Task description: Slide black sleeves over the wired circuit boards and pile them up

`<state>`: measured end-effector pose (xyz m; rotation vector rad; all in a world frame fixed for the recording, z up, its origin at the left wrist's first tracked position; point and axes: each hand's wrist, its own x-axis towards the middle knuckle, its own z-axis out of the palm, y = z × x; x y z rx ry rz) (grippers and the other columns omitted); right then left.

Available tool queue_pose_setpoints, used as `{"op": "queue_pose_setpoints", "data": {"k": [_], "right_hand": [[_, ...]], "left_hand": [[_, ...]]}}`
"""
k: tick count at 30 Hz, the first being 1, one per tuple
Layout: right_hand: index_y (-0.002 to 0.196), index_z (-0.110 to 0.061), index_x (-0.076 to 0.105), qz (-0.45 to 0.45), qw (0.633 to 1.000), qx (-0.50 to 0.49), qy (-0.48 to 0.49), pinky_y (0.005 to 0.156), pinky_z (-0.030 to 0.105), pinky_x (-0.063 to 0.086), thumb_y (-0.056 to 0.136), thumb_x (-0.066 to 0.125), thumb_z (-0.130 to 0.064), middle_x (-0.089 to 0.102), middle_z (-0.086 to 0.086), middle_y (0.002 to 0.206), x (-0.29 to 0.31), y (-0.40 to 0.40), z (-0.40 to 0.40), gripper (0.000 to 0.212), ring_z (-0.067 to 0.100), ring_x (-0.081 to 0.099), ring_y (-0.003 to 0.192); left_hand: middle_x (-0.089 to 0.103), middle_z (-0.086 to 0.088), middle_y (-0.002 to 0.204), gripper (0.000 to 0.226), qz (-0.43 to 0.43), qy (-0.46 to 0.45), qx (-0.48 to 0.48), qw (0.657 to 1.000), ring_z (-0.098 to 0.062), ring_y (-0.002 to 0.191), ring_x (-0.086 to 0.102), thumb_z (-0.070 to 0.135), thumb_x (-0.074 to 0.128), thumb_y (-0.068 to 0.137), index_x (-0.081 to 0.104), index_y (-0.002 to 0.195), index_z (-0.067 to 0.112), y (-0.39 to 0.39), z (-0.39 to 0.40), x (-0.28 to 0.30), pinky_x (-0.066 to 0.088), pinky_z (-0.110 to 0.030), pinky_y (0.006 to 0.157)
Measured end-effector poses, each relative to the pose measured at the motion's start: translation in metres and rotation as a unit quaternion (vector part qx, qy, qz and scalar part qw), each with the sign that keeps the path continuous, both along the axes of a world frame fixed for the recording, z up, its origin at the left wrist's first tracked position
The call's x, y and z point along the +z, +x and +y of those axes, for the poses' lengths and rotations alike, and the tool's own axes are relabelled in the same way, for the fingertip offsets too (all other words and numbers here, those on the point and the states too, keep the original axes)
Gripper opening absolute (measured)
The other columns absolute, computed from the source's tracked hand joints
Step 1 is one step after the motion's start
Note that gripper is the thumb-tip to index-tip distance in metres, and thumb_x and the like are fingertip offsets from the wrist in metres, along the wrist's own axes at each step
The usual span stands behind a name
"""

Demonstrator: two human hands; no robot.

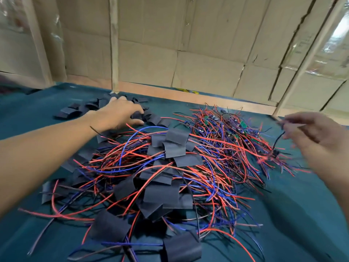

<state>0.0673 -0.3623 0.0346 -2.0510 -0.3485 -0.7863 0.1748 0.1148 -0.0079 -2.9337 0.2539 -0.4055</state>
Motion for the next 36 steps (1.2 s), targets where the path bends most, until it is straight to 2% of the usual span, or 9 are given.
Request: {"op": "queue_pose_setpoints", "data": {"k": [4,6,9,12,17,20,26,31,36], "right_hand": [[0.128,-0.002,0.048,-0.014,0.983,0.042,0.179,0.054,0.019,0.049,0.107,0.044,-0.02,0.066,0.0,0.098,0.019,0.003,0.004,0.028,0.006,0.067,0.065],[0.122,-0.009,0.045,-0.011,0.949,0.101,0.297,0.065,0.024,0.052,0.104,0.049,-0.027,0.065,0.004,0.102,0.021,-0.007,0.009,0.026,0.011,0.068,0.074],[0.104,-0.02,0.057,-0.002,0.892,0.209,0.4,0.078,0.028,0.053,0.097,0.057,-0.029,0.068,0.005,0.102,0.02,-0.019,0.025,0.012,0.016,0.067,0.086],[0.106,-0.017,0.061,0.016,0.841,0.286,0.46,0.081,0.027,0.052,0.102,0.05,-0.022,0.072,0.003,0.1,0.019,-0.028,0.042,0.012,0.016,0.067,0.089],[0.11,-0.011,0.061,0.06,0.789,0.35,0.501,0.081,0.027,0.054,0.104,0.044,-0.015,0.071,0.005,0.093,0.021,-0.046,0.067,0.018,0.016,0.068,0.084],[0.109,-0.01,0.06,0.078,0.776,0.364,0.509,0.08,0.026,0.055,0.101,0.045,-0.015,0.07,0.004,0.089,0.022,-0.053,0.078,0.018,0.016,0.067,0.08],[0.108,-0.009,0.062,0.097,0.763,0.382,0.512,0.075,0.026,0.056,0.104,0.041,-0.016,0.071,0.004,0.085,0.023,-0.064,0.09,0.023,0.015,0.067,0.075],[0.111,-0.009,0.061,0.101,0.76,0.4,0.503,0.076,0.026,0.056,0.104,0.04,-0.016,0.072,0.004,0.086,0.021,-0.066,0.095,0.023,0.014,0.068,0.076],[0.11,-0.008,0.061,0.113,0.763,0.399,0.496,0.077,0.027,0.055,0.103,0.041,-0.015,0.07,0.006,0.086,0.018,-0.064,0.096,0.022,0.017,0.066,0.076]], "left_hand": [[0.071,-0.002,0.107,0.05,-0.083,-0.296,-0.037,0.951,-0.023,0.094,0.066,0.049,0.071,0.085,0.06,0.129,0.029,-0.021,0.012,0.01,0.048,-0.028,0.088],[0.066,0.003,0.111,0.048,-0.122,-0.51,-0.014,0.851,-0.016,0.085,0.062,0.032,0.077,0.084,0.061,0.129,0.027,-0.032,0.012,0.024,0.046,-0.022,0.076],[0.061,-0.014,0.112,0.038,-0.135,-0.776,-0.081,0.611,-0.022,0.083,0.066,0.004,0.068,0.08,0.06,0.116,0.009,-0.059,0.003,0.054,0.039,-0.024,0.056],[0.058,-0.012,0.104,0.026,-0.114,-0.821,-0.15,0.539,-0.023,0.092,0.072,-0.007,0.053,0.081,0.062,0.102,0.004,-0.094,-0.022,0.081,0.042,-0.026,0.06],[0.067,-0.014,0.113,0.044,-0.061,-0.778,-0.227,0.583,-0.037,0.101,0.071,-0.023,0.044,0.086,0.057,0.126,-0.008,-0.159,-0.078,0.08,0.057,-0.034,0.085],[0.068,-0.007,0.125,0.056,-0.061,-0.702,-0.266,0.658,-0.031,0.109,0.069,-0.025,0.048,0.085,0.057,0.13,0.005,-0.196,-0.096,0.064,0.054,-0.038,0.097],[0.054,-0.008,0.134,0.072,-0.101,-0.528,-0.305,0.786,0.024,0.084,0.057,-0.036,0.055,0.072,0.05,0.136,-0.003,-0.234,-0.124,0.04,0.038,0.004,0.081],[0.053,0.009,0.144,0.064,-0.12,-0.451,-0.287,0.837,-0.005,0.134,0.048,-0.005,0.058,0.081,0.052,0.141,0.016,-0.233,-0.125,0.032,0.037,-0.022,0.11],[0.057,0.0,0.14,0.053,-0.157,-0.197,-0.262,0.932,-0.026,0.112,0.057,0.023,0.054,0.092,0.051,0.141,0.003,-0.227,-0.124,0.026,0.047,-0.047,0.091]]}}
